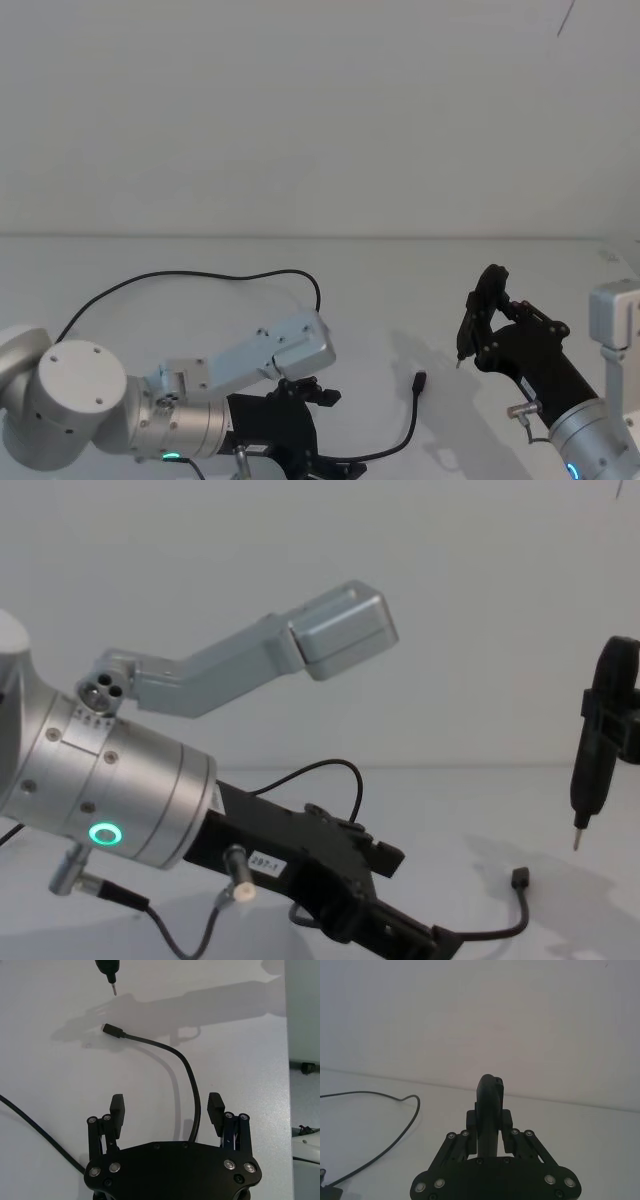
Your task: Pick up the data cable with the one hand.
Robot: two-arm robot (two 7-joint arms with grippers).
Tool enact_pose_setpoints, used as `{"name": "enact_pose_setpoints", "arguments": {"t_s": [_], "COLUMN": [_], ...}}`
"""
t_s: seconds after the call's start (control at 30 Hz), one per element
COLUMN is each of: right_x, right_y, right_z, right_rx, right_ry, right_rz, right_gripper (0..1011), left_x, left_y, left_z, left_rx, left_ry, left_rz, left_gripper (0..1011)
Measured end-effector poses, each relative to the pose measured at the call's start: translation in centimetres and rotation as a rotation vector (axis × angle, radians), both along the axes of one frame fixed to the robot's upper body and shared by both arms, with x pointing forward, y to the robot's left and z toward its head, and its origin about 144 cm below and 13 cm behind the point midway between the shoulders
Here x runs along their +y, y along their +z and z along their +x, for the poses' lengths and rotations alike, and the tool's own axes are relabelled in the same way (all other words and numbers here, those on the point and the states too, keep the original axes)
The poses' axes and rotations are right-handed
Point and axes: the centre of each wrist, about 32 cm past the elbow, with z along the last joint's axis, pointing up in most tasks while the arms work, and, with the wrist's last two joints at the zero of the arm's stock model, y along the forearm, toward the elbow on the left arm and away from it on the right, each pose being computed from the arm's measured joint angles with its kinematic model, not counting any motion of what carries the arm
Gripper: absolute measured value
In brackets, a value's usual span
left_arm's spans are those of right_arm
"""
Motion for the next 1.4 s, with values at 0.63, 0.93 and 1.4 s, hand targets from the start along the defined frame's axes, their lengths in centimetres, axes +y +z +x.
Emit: {"name": "enact_pose_setpoints", "arguments": {"t_s": [0.63, 0.93, 1.4], "right_x": [0.00, 0.00, -0.01], "right_y": [0.00, 0.00, 0.00], "right_z": [0.00, 0.00, 0.00], "right_rx": [0.000, 0.000, 0.000], "right_ry": [0.000, 0.000, 0.000], "right_rz": [0.000, 0.000, 0.000], "right_gripper": [279, 279, 279], "left_x": [-0.71, -0.81, -0.87], "left_y": [-0.44, -0.49, -0.54], "left_z": [0.38, 0.42, 0.45], "left_rx": [0.011, 0.012, 0.013], "left_ry": [-0.008, -0.009, -0.010], "left_rz": [0.013, 0.015, 0.016], "left_gripper": [629, 317, 43]}}
